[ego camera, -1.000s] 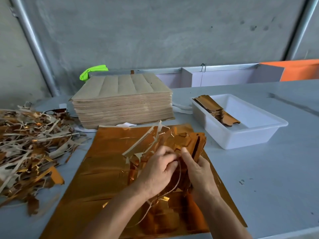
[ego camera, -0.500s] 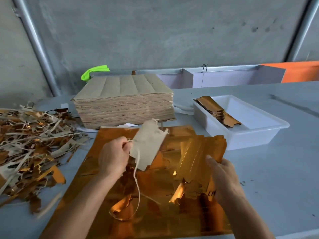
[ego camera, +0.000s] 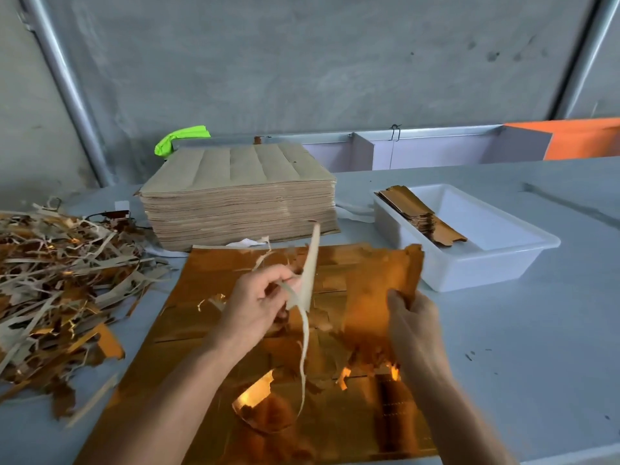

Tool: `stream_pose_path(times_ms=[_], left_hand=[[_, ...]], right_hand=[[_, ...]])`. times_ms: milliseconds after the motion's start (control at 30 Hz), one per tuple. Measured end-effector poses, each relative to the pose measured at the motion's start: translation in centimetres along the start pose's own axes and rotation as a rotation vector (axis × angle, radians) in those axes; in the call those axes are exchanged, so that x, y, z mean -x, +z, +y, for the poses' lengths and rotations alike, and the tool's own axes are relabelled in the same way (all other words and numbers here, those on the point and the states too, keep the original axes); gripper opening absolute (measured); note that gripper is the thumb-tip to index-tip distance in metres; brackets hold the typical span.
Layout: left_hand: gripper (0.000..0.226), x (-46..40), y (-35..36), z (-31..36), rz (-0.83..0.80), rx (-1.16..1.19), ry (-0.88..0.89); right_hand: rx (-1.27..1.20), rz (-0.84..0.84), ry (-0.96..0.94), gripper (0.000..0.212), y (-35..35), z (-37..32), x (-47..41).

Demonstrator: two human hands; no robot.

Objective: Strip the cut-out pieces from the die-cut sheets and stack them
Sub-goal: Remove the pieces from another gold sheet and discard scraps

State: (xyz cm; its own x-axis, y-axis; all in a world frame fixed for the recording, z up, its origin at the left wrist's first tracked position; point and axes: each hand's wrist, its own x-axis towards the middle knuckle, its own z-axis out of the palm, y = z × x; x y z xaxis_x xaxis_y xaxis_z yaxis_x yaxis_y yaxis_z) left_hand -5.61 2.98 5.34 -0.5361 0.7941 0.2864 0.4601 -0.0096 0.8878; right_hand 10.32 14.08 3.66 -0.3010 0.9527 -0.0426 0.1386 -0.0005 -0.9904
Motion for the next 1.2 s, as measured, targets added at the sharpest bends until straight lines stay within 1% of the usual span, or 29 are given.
stream_pose_path(times_ms=[33,100,200,267,367,433,467,533,600,633,667,700,733,767,867,900,933,967,1033,1067,1133,1167,1200], left_hand=[[0.012,0.1,0.6,0.3,-0.056,0.010,0.045],[0.014,0.3,2.0,0.5,-0.142,0.019,0.128],[0.008,0.5,3.5,0.3,-0.195,-0.006,0.175],[0.012,0.7,4.0,-0.1,-0.206,-0.008,0.173],[0.010,1.1,4.2,-0.3,-0.226,0.034,0.134],[0.015,1.2,4.2,-0.1,-0.140,0.108,0.056],[0.015,1.0,4.1,0.1,-0.058,0.231,-0.030],[0.016,0.3,3.4,0.4,0.097,0.600,-0.246],[0.018,-0.8,1.8,0.3,0.236,0.928,-0.385],[0.020,-1.3,0.9,0.0,0.319,1.053,-0.425],[0.021,-1.8,-0.1,-0.3,0.411,1.127,-0.453],[0.022,-2.1,-1.2,-0.8,0.495,1.142,-0.467],[0.023,-2.3,-2.2,-1.5,0.555,1.109,-0.463],[0.024,-2.4,-3.1,-2.2,0.582,1.064,-0.437],[0.033,-2.3,-5.5,-4.1,0.558,0.983,-0.292],[0.037,-2.2,-6.3,-4.6,0.554,0.957,-0.275],[0.040,-2.3,-7.0,-4.8,0.556,0.929,-0.282],[0.041,-2.4,-7.7,-4.9,0.560,0.902,-0.302],[0.038,-2.4,-8.7,-5.0,0.591,0.847,-0.340],[0.036,-2.3,-8.9,-4.9,0.631,0.813,-0.340],[0.033,-1.7,-8.8,-4.7,0.708,0.664,-0.284],[0.030,-1.1,-8.4,-4.5,0.718,0.556,-0.240],[0.025,-0.6,-7.8,-4.0,0.684,0.446,-0.202]], right_hand=[[0.004,-0.047,-0.010,0.026,0.6,-0.2,0.3],[-0.045,-0.136,0.031,0.025,1.5,-0.6,0.8],[-0.227,-0.260,0.105,0.034,2.1,-0.8,1.5],[-0.279,-0.272,0.084,0.038,2.1,-0.6,1.8],[-0.280,-0.268,0.046,0.043,1.9,-0.3,2.0],[-0.287,-0.249,0.103,0.032,1.7,0.0,2.0],[-0.293,-0.246,0.137,0.026,1.7,0.1,2.0],[-0.286,-0.228,0.174,0.017,1.4,0.3,1.8],[-0.282,-0.190,0.194,0.014,0.8,0.4,1.5],[-0.285,-0.176,0.206,0.012,0.4,0.6,1.3],[-0.285,-0.165,0.223,0.011,0.0,0.7,1.1],[-0.288,-0.151,0.245,0.009,-0.5,0.8,0.8],[-0.297,-0.134,0.265,0.008,-1.1,0.8,0.6],[-0.314,-0.120,0.283,0.012,-1.6,0.9,0.4],[-0.368,-0.062,0.328,0.037,-3.2,1.3,-0.5],[-0.389,-0.036,0.343,0.041,-3.6,1.4,-0.7],[-0.410,-0.018,0.353,0.040,-4.0,1.4,-1.0],[-0.429,0.001,0.358,0.034,-4.3,1.5,-1.1],[-0.486,0.065,0.361,0.020,-4.9,1.3,-1.3],[-0.521,0.106,0.355,0.016,-5.1,1.3,-1.4],[-0.532,0.171,0.345,0.014,-5.5,1.3,-1.4],[-0.507,0.186,0.338,0.015,-5.5,1.3,-1.3],[-0.481,0.193,0.330,0.016,-5.3,1.3,-1.2]])
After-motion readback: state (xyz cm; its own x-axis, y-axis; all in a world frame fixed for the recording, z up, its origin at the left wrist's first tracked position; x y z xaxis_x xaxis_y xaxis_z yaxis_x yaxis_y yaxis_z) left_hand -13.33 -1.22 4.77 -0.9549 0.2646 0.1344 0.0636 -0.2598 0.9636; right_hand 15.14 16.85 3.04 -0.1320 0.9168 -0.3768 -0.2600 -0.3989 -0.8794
